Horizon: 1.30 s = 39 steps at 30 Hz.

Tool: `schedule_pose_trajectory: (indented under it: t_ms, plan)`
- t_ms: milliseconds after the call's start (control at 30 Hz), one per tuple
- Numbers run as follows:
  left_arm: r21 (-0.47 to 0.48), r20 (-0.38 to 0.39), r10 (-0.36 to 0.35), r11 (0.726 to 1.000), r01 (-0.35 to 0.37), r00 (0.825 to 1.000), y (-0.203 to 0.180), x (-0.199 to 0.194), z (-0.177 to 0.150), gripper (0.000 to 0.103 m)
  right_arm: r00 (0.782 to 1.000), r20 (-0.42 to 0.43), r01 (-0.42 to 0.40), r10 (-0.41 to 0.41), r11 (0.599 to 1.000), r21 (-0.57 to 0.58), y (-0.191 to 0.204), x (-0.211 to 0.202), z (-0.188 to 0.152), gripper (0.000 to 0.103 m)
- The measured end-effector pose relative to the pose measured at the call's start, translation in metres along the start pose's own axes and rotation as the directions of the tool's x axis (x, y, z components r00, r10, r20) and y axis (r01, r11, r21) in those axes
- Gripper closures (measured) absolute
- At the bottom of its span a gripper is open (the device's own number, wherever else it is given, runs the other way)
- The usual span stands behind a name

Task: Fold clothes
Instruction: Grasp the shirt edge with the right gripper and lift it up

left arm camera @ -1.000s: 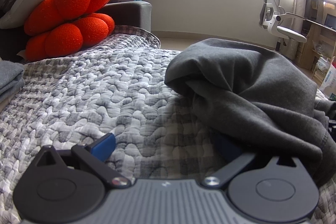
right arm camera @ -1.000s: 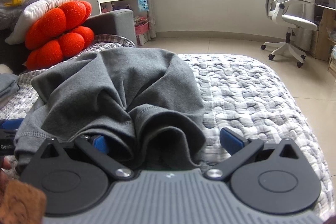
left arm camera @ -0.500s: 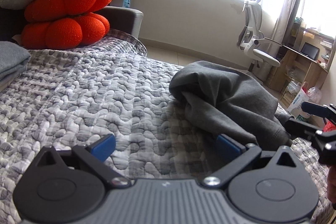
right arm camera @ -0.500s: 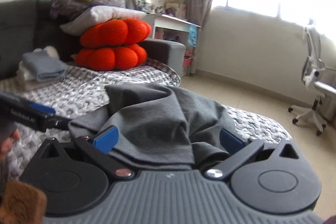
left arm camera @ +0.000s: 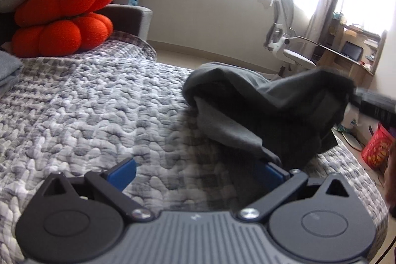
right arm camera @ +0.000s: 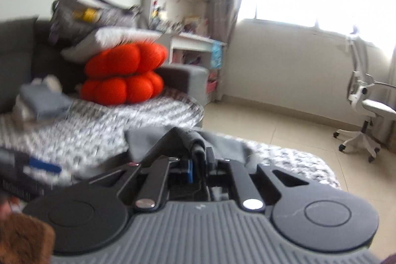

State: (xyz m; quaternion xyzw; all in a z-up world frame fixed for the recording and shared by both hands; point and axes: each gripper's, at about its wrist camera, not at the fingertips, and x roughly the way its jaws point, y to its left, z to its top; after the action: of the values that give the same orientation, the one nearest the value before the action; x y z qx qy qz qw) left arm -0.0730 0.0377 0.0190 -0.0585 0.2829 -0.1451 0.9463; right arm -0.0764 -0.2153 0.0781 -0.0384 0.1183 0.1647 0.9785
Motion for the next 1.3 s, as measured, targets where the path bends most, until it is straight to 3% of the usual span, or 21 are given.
schedule_pose_trajectory:
  t_ms: [67,133,233,333,367,433,500,533,567,667,700,767,867,933,1033,1067,1100,1133,1200,1267,1300]
  plan:
    - [0.048,-0.006,-0.014,0.999,0.014,1.000,-0.013,0.005,0.000,0.000,0.997,0.056,0.047,-0.051,0.996,0.081,-0.022,-0.015,0.017,0.094]
    - [0.056,-0.024,-0.048,0.997,0.049,0.999,-0.021,0.012,0.000,0.000,0.988,0.053,0.141,-0.144,0.988,0.060,-0.027,-0.018,0.022,0.094]
    - [0.061,-0.049,-0.106,0.992,0.109,0.993,-0.031,0.021,-0.003,0.000,0.950,0.039,0.309,-0.311,0.949,0.057,-0.043,-0.018,0.016,0.095]
    - [0.093,-0.036,-0.082,0.992,0.085,0.996,-0.035,0.022,-0.005,0.000,0.886,0.011,0.456,-0.463,0.876,0.157,-0.079,-0.024,0.009,0.096]
    - [0.096,-0.024,-0.071,0.993,0.073,0.997,-0.034,0.021,-0.006,0.000,0.848,-0.008,0.523,-0.529,0.836,0.165,-0.091,-0.023,0.005,0.096]
    - [0.071,-0.031,-0.081,0.994,0.083,0.996,-0.029,0.021,-0.005,0.000,0.781,-0.060,0.624,-0.621,0.773,0.112,-0.106,-0.015,-0.004,0.096]
    - [0.048,-0.060,-0.118,0.992,0.121,0.991,-0.025,0.025,-0.005,0.000,0.756,-0.169,0.641,-0.633,0.768,-0.009,-0.112,0.007,-0.017,0.096]
    - [0.052,-0.068,-0.123,0.991,0.126,0.990,-0.026,0.027,-0.004,0.000,0.765,-0.199,0.617,-0.613,0.785,-0.048,-0.110,0.014,-0.023,0.095]
    - [0.060,-0.072,-0.122,0.990,0.126,0.990,-0.028,0.028,-0.004,0.000,0.799,-0.191,0.569,-0.570,0.820,-0.064,-0.102,0.012,-0.028,0.092]
    - [0.079,-0.043,-0.101,0.991,0.104,0.994,-0.027,0.024,0.001,0.000,0.920,-0.120,0.349,-0.374,0.919,-0.183,-0.058,-0.002,-0.036,0.056]
    - [0.072,-0.044,-0.102,0.992,0.105,0.994,-0.023,0.023,0.002,0.000,0.949,-0.091,0.271,-0.303,0.927,-0.261,-0.040,-0.007,-0.037,0.039]
    - [0.056,-0.051,-0.105,0.993,0.108,0.993,-0.014,0.021,0.003,0.000,0.987,-0.050,0.115,-0.150,0.900,-0.421,-0.003,-0.015,-0.040,0.035]
    - [0.044,-0.052,-0.077,0.996,0.079,0.996,-0.001,0.018,0.002,0.000,0.997,-0.069,-0.071,0.036,0.773,-0.631,0.041,-0.018,-0.045,0.035]
    - [0.028,-0.056,-0.072,0.997,0.073,0.996,0.006,0.017,0.000,0.000,0.990,-0.115,-0.141,0.083,0.658,-0.739,0.060,-0.004,-0.050,0.035]
    - [0.016,-0.061,-0.078,0.997,0.079,0.995,0.012,0.015,-0.002,0.000,0.993,-0.116,-0.120,0.037,0.445,-0.888,0.081,0.024,-0.065,0.036]
    - [0.018,-0.061,-0.077,0.997,0.079,0.995,0.013,0.014,-0.004,0.000,0.990,-0.139,-0.142,0.037,0.407,-0.902,0.083,0.033,-0.066,0.038]
    - [0.020,-0.061,-0.076,0.997,0.078,0.995,0.014,0.013,-0.005,0.000,0.986,-0.165,-0.167,0.037,0.370,-0.914,0.085,0.042,-0.067,0.058]
    - [0.021,-0.061,-0.078,0.997,0.079,0.995,0.015,0.011,-0.006,0.000,0.976,-0.213,-0.213,0.042,0.381,-0.900,0.085,0.049,-0.065,0.093]
    - [0.021,-0.058,-0.085,0.996,0.087,0.995,0.018,0.007,-0.010,0.000,0.967,-0.251,-0.246,0.049,0.442,-0.862,0.078,0.055,-0.055,0.095]
    - [0.029,-0.052,-0.098,0.995,0.100,0.994,0.019,0.003,-0.012,0.000,0.983,-0.164,-0.179,0.076,0.546,-0.818,0.079,0.046,-0.035,0.096]
    - [0.032,-0.050,-0.106,0.994,0.108,0.993,0.018,0.002,-0.012,0.000,0.989,-0.102,-0.145,0.104,0.629,-0.764,0.076,0.035,-0.018,0.096]
